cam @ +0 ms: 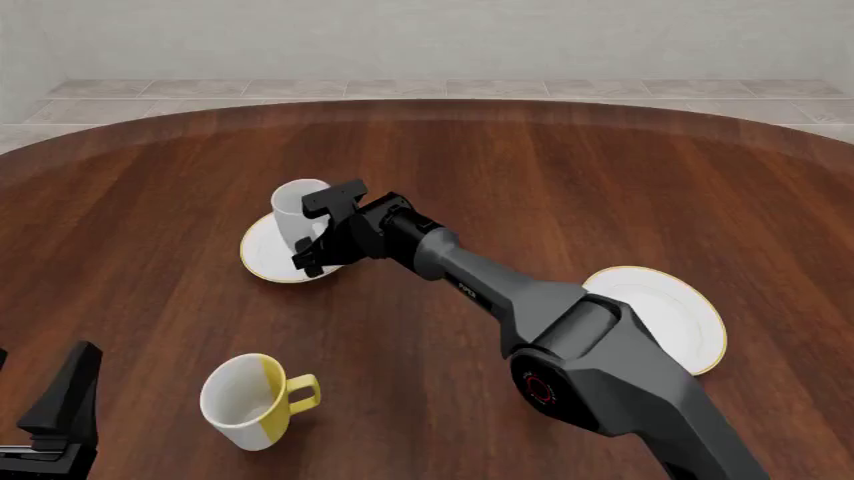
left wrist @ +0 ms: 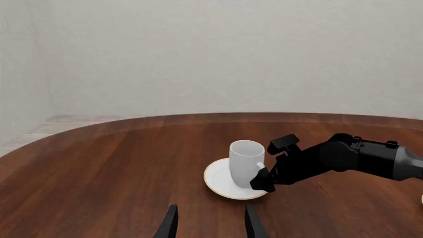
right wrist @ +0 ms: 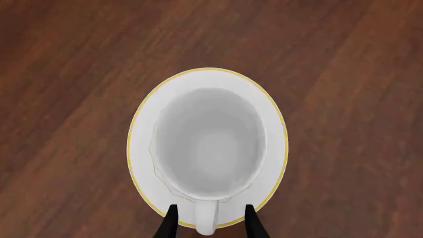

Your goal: Put the white mug on the left plate.

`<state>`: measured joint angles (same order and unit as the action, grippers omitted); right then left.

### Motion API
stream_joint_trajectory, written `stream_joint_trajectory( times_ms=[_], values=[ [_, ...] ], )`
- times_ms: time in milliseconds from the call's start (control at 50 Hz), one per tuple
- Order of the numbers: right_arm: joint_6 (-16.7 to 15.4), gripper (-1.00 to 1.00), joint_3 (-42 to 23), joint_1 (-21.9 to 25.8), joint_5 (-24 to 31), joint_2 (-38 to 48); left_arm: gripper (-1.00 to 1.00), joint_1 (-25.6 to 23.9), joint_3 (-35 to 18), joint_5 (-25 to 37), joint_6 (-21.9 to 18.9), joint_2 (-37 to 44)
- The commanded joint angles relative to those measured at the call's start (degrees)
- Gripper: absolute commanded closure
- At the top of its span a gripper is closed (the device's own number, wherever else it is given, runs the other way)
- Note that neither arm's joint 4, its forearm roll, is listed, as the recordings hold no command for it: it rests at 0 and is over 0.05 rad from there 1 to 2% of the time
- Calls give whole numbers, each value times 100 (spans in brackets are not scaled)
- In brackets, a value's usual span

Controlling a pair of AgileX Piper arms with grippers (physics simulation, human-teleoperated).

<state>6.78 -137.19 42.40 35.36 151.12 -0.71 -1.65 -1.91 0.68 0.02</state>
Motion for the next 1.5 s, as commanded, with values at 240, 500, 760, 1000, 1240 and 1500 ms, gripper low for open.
stream_joint_trajectory(
  times_ms=[240,500,760,1000,1240,1500],
  values=[
    [-36,-100,56,-21,-32,21,-100,8,1,-5,-6,0],
    [-54,-100,359,25,-172,-183,-100,5,-24,5,-17,-1],
    [-108,-100,521,18,-201,-382,-100,8,-18,-4,-17,-1],
    [-184,-100,616,-23,-197,-508,-100,-5,-9,-5,-33,0],
    [-250,-100,553,-38,-102,-574,-100,-15,9,-9,-40,0],
    [-374,-100,410,-60,67,-630,-100,-31,39,-22,-35,-1]
  ],
)
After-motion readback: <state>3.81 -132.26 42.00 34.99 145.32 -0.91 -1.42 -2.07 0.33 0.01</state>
